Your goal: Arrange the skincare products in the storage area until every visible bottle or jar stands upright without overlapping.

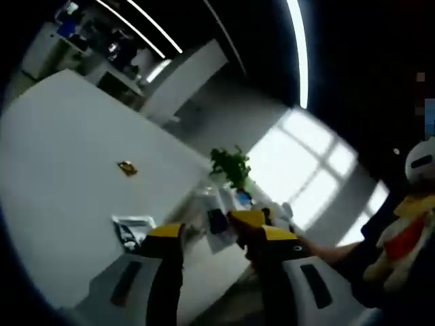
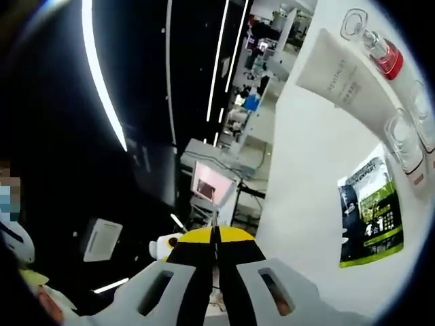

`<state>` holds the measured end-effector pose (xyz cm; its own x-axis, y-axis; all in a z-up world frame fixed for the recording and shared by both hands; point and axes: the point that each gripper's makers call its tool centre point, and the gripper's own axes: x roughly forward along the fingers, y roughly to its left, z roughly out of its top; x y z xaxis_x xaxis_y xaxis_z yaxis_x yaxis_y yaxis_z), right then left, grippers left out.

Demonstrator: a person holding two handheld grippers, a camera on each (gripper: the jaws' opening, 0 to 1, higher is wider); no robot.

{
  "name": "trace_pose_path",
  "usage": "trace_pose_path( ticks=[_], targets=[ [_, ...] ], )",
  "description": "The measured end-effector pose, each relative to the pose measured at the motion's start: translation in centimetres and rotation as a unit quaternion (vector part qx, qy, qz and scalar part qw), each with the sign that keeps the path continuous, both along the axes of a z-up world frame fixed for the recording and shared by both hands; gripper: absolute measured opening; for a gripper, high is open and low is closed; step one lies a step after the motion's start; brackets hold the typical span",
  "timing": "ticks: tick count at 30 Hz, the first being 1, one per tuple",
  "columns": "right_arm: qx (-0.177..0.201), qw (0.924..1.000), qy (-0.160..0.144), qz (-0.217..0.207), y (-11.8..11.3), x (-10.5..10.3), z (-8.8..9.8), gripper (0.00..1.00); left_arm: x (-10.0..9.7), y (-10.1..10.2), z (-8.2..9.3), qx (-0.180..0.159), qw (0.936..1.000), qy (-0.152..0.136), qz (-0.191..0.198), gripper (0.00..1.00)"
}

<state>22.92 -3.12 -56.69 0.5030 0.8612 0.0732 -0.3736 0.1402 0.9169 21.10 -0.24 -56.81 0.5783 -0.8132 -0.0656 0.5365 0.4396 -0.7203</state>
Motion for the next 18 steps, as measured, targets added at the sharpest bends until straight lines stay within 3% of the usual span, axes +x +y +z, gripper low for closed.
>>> trace_pose_path(
  ticks=[10,18],
  targets=[
    [0.013,0.9998,0.007,0.012,0.83,-0.50,0.33,0.01,-0.80,0.03,-0.46,-0.051,0.9979,0.033,0.022,0.11],
    [-0.002,0.9999,0.003,0.015,0.92,-0.67,-0.05,0.02,-0.60,0.39,-0.34,-0.062,0.9965,0.043,0.035,0.01]
  ],
)
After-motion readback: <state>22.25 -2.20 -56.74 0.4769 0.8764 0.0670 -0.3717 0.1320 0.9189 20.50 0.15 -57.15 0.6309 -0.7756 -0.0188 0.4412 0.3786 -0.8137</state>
